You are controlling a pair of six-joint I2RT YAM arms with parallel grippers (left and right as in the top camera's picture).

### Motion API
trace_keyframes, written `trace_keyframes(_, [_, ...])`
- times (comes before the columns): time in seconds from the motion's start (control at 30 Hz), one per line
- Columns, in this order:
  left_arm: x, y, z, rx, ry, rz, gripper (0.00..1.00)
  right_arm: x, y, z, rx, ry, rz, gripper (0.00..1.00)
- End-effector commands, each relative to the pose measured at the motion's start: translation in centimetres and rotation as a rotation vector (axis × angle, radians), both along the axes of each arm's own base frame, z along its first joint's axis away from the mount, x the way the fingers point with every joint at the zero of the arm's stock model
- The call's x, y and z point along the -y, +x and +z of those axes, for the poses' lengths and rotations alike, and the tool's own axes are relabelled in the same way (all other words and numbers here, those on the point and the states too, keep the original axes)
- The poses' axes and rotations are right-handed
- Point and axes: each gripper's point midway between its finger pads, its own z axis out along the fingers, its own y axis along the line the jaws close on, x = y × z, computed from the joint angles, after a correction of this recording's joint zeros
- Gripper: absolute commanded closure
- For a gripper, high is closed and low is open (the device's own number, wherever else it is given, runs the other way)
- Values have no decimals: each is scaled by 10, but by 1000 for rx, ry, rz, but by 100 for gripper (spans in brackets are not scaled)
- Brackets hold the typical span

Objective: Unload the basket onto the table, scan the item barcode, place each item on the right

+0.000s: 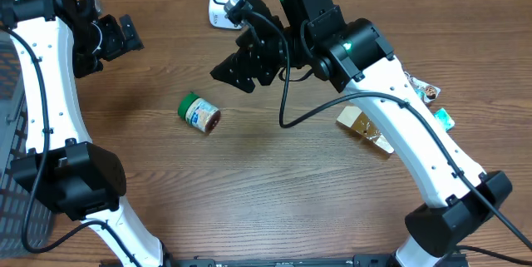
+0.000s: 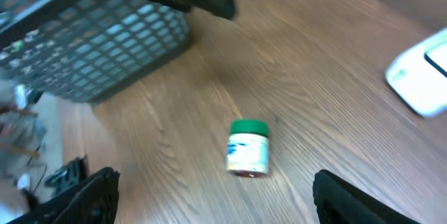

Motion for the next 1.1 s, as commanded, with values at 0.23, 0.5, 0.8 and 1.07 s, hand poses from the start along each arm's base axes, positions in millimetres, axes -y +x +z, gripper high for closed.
trace_keyframes(0.23, [3,1,3,11,10,-13,0,10,53,-102,-129,-219,-278,14])
trace_keyframes(0.5, [3,1,3,11,10,-13,0,5,60,-161,-218,-297,-272,14])
trace_keyframes(0.8, [-3,23,10,103,33,1,0,28,51,-177,-505,-288,-525,20])
trace_keyframes(1.07, [8,23,10,107,-11,-39,17,23,26,-194,-630,-344,-580,35])
